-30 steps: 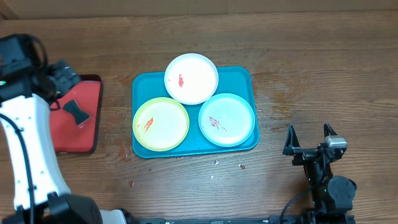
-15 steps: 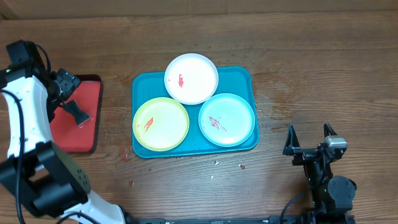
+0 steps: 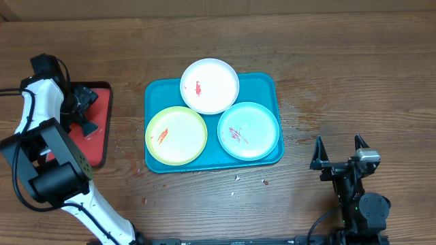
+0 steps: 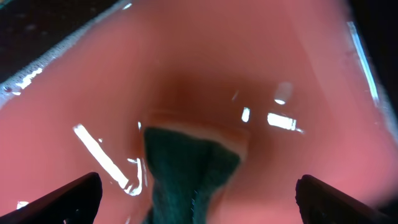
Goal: Clean dirty plates on tray and stack at the side
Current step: 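Move the left gripper over the red tray toward the sponge, then lower the left gripper and grasp the green-and-orange sponge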
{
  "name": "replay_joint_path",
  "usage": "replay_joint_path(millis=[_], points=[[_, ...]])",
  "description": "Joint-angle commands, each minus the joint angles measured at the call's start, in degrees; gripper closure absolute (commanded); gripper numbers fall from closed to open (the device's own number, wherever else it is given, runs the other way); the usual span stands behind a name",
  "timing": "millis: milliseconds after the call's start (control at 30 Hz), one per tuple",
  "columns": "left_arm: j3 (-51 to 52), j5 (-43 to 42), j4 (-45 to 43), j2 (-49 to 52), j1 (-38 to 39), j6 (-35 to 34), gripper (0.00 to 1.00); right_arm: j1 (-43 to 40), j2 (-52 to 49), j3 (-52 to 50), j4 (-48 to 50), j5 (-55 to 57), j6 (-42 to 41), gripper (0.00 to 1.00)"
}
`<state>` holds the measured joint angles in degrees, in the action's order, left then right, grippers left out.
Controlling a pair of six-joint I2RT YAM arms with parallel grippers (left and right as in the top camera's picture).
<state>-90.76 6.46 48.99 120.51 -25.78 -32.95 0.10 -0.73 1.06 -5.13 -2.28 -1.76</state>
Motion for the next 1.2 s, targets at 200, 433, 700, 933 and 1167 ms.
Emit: replay_joint_path(millis=[200,433,700,933,1167], points=[[-1.03,3.41,-0.20,2.86,-0.72,1.16,0.09,0.22,0.46,-0.59,0.37,0.57,-0.35,0.00],[-0.07,3.41,-1.11,2.95,-0.72,1.27,0.24,0.22,0.46,-0.59,0.39,0.57,-0.35,0.00],[2.75,3.61,-3.34,2.95,-0.85,1.25,0.22,0.22,0.46,-0.59,0.39,0.55,-0.35,0.00],[4.57,3.63,-3.98,2.95,-0.83,1.27,0.23,0.22,0.46,-0.59,0.37,0.55,-0.35,0.00],[4.57,7.10,-4.02,2.95,-0.83,2.29,0.96,0.22,0.46,-0.59,0.37,0.55,-0.35,0.00]])
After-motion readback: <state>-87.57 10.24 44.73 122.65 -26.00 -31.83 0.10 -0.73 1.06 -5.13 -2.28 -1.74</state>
